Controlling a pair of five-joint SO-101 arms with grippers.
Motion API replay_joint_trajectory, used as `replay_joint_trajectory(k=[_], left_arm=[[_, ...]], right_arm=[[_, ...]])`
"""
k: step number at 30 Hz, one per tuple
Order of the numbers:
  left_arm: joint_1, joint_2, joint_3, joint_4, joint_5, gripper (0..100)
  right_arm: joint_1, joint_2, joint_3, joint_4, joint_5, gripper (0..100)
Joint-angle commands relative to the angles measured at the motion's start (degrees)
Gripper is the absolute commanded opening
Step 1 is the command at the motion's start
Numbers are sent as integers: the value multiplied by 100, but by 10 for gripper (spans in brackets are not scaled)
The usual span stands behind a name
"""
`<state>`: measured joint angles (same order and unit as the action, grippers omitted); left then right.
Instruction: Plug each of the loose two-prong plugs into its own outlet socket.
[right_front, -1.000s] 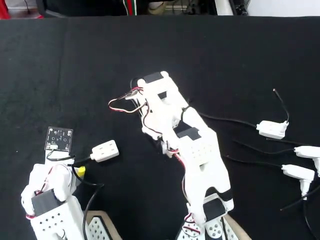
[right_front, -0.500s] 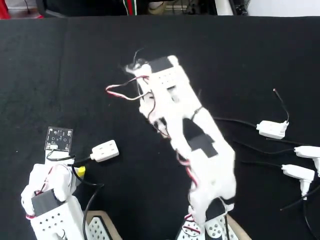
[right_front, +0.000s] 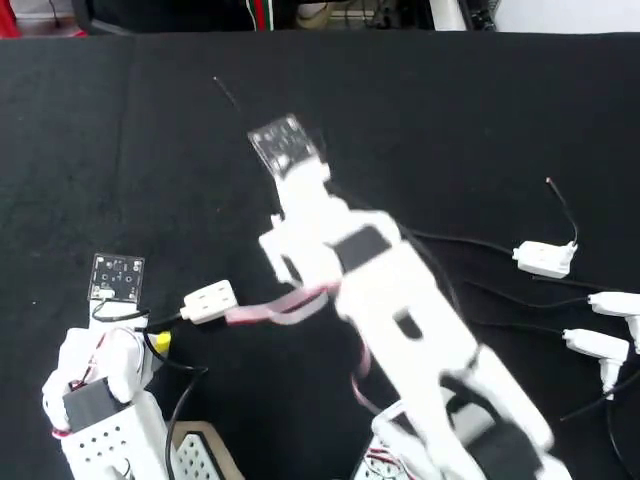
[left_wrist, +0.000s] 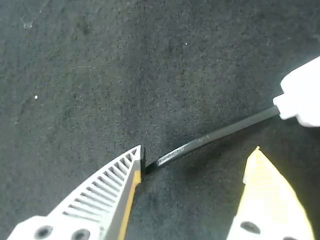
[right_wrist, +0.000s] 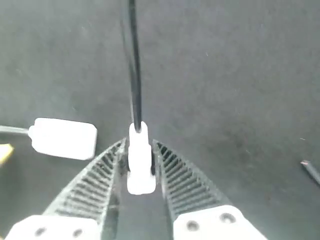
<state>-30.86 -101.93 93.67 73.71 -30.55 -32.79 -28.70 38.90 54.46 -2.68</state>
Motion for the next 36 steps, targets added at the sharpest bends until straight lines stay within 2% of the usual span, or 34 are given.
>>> replay_joint_trajectory(k=[1, 3, 7, 16, 18, 21, 28, 36], left_arm=[[497, -255, -338, 105, 642, 324], [1007, -281, -497, 88, 1020, 324], [2325, -264, -831, -237, 1556, 324], [4549, -255, -611, -1916, 1644, 324], [4866, -255, -488, -2224, 1714, 324], [4840, -246, -409, -2681, 1996, 324], [4198, -246, -470, -3095, 2330, 324], [3881, -246, -444, -3121, 2347, 324]], right_arm=[[-316, -1710, 1543, -1538, -1046, 11], [-492, -2229, 2053, -2057, -1257, 12], [-905, -3020, 2774, -2752, -1213, 12], [-932, -3969, 3424, -2998, -1204, 12], [-932, -4136, 3503, -2998, -1204, 12], [-932, -4338, 3618, -2892, -1248, 12], [-932, -4462, 3327, -2110, -1257, 12], [-932, -4462, 3310, -2066, -1222, 12]])
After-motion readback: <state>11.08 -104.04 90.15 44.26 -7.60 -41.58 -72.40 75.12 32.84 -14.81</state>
